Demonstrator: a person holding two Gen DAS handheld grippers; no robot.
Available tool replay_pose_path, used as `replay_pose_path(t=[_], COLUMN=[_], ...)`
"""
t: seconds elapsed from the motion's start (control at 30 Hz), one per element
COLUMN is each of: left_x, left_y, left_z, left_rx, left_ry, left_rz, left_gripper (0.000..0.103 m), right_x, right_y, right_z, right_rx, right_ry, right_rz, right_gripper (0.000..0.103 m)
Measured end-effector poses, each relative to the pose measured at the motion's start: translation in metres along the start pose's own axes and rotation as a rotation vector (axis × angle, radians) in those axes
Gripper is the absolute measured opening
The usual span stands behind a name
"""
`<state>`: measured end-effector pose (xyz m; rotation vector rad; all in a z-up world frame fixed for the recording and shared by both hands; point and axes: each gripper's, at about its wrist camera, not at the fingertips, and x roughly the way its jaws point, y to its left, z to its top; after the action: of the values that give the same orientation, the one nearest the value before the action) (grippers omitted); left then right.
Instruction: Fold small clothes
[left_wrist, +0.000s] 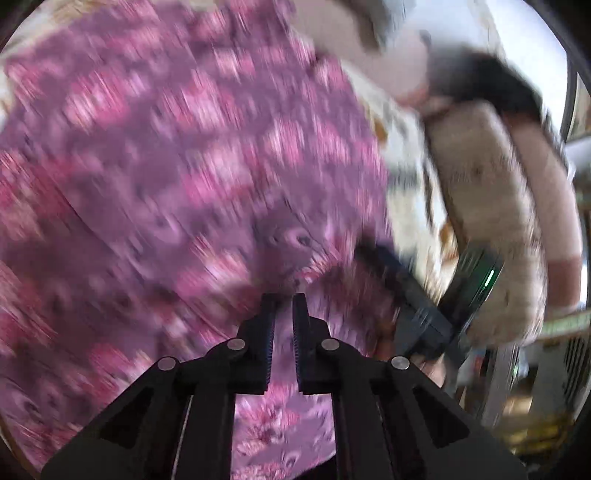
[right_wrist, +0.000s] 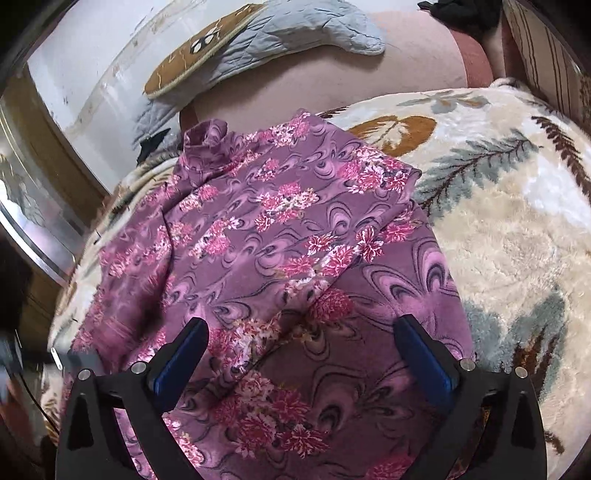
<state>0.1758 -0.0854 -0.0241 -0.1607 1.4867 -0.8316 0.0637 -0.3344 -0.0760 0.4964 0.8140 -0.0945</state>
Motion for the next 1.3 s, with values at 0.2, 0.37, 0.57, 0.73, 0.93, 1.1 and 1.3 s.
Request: replay_pose_path(t=[0.2,0.37,0.57,0.73,0.93,1.1,1.3], left_x=[-0.025,-0.046,-0.055,-0.068,-0.082,-0.077,-0.066], left_y=[0.011,0.036,0.062,0.072,0.083,0.088,0.087], left_z=[-0.020,-0.024,-0.033,-0.032,-0.021,-0.006,0.032], left_rx=[-0.001,-0.014,-0.083,-0.114,-0.145,-0.169,-0.176], left_ry=[-0.066,-0.147,-0.179,-0.218,-0.275,-0.278,-0.267], left_rz=[-0.025,0.082,0.051,0.014,-0.049,-0.071,-0.048], left_gripper=[0.019,0.036,0.036,0.036,0.036,0.036,0.036], right_x=[-0.015,0.003,0.053,0.016,-0.041,-0.035,-0.021], right_y=[0.013,0.067,0.117,0.115,0.072,0.024,0.016], right_z=[0.011,0.017,0.006,0.015,0.017,-0.009,-0.019], right_rx=[0.028,-0.097,-0.232,-0.198,-0.074,0.040,0.049], right_ry=[-0.008,0.065,0.240,0.185,0.153,0.254,0.364], right_rz=[0.079,0.199,0.158,0.270,0.306,0.231,0.107], right_gripper=[0.083,0.083,0.033,0.007,0.007,0.007,0.017])
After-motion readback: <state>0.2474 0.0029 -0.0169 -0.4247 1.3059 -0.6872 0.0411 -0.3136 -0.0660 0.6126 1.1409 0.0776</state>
